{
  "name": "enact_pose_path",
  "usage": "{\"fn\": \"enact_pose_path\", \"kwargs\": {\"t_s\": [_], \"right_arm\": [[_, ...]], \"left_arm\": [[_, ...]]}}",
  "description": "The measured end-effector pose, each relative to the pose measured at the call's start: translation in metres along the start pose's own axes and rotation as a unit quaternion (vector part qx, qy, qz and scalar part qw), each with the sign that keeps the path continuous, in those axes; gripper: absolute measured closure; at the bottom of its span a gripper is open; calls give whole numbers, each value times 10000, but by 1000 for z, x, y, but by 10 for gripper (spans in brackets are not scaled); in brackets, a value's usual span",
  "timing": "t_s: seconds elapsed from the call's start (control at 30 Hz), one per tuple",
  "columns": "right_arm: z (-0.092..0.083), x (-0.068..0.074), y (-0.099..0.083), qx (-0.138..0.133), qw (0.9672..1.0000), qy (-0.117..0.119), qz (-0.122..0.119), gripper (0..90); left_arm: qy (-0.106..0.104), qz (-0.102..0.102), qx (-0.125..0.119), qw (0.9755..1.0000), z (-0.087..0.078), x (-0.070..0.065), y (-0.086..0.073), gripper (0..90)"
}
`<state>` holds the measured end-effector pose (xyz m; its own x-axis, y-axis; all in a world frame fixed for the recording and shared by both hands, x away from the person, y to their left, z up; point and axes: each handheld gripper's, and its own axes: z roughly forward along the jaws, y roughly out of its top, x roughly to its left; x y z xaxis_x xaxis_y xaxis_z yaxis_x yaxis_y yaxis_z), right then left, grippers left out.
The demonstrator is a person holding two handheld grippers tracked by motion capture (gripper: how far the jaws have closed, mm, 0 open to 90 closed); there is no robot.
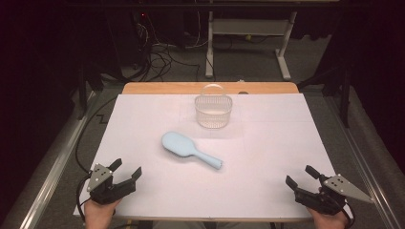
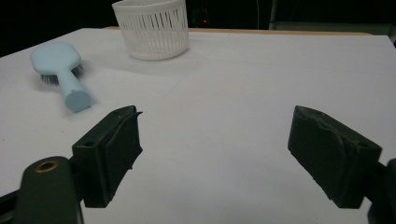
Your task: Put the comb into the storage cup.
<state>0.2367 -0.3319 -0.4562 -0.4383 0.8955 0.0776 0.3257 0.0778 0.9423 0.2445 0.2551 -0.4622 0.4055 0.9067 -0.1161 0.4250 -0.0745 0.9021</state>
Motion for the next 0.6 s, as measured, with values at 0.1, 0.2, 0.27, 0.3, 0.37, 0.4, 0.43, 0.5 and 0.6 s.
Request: {"fn": "enact_pose_path", "kwargs": {"t_s": [0.1,0.2,0.27,0.3,0.37,0.4,0.43,0.5,0.6], "right_arm": [[1,0,0,33,10000,2,-1,173],[1,0,0,40,10000,18,-14,174],[1,0,0,31,10000,31,-21,175],[1,1,0,43,10000,41,-23,177],[2,1,0,50,10000,45,-54,179],[2,1,0,53,10000,55,-60,179],[2,1,0,46,10000,57,-57,179],[2,1,0,46,10000,66,-56,179],[2,1,0,50,10000,63,-48,179]], "left_arm": [[-33,77,-7,10000,2,-4,2,193],[-43,149,-27,9999,5,-9,4,193],[-88,197,-21,9998,7,-12,6,193],[-104,224,-12,9997,8,-14,6,193],[-134,266,11,9996,9,-16,7,193],[-163,254,4,9995,10,-17,7,193],[-207,206,-12,9996,10,-18,7,193],[-246,163,-31,9996,10,-20,9,193],[-313,213,-23,9993,11,-23,10,193]]}}
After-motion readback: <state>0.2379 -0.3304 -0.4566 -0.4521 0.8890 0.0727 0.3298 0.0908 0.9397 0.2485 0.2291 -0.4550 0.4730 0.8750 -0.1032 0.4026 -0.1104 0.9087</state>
